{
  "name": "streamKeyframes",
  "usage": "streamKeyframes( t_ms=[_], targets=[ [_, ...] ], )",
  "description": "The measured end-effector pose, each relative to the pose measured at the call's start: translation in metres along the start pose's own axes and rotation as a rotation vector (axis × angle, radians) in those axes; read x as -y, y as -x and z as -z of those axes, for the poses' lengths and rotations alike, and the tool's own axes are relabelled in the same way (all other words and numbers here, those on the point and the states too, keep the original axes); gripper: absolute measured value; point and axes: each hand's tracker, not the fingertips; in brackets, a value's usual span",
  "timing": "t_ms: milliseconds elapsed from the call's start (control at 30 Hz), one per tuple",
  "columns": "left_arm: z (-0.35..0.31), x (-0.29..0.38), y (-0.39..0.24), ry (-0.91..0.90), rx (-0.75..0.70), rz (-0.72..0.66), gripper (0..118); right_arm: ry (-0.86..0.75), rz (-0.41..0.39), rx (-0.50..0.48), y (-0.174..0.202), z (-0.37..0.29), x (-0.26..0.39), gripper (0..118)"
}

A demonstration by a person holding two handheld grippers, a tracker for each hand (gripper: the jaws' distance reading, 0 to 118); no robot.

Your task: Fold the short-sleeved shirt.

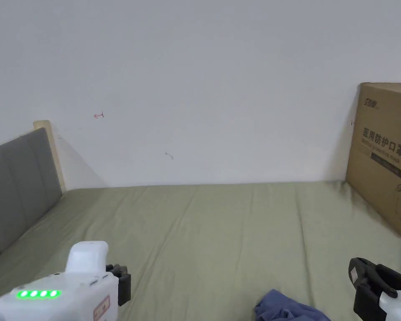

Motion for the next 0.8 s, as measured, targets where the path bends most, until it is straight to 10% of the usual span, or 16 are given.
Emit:
streamKeyframes(
  t_ms=[167, 200, 267, 300, 533, 567, 667, 800],
  targets=[
    [0.128, 0.043, 0.037, 0.471, 0.061, -0.131, 1, 0.126, 0.012, 0.032, -0.011, 0.027, 0.018, 2],
    [0.140, 0.053, 0.039, 0.491, 0.024, -0.140, 15, 0.153, 0.008, 0.042, -0.013, 0.032, 0.022, 2],
    [0.168, 0.080, 0.045, 0.517, -0.012, -0.191, 96, 0.207, 0.002, 0.048, -0.020, 0.043, 0.035, 2],
    [0.178, 0.089, 0.046, 0.510, 0.003, -0.200, 118, 0.230, 0.001, 0.054, -0.022, 0.047, 0.040, 2],
    [0.202, 0.131, 0.003, 0.523, -0.084, 0.035, 109, 0.330, 0.068, 0.098, -0.041, 0.062, 0.063, 2],
    [0.193, 0.132, -0.010, 0.474, -0.089, 0.129, 101, 0.339, 0.066, 0.100, -0.043, 0.065, 0.065, 2],
    [0.168, 0.128, -0.030, 0.410, 0.043, 0.185, 14, 0.403, 0.004, 0.101, -0.046, 0.083, 0.079, 2],
    [0.131, 0.105, -0.025, 0.334, 0.232, 0.007, 5, 0.463, -0.013, 0.040, -0.054, 0.113, 0.084, 2]
  ],
)
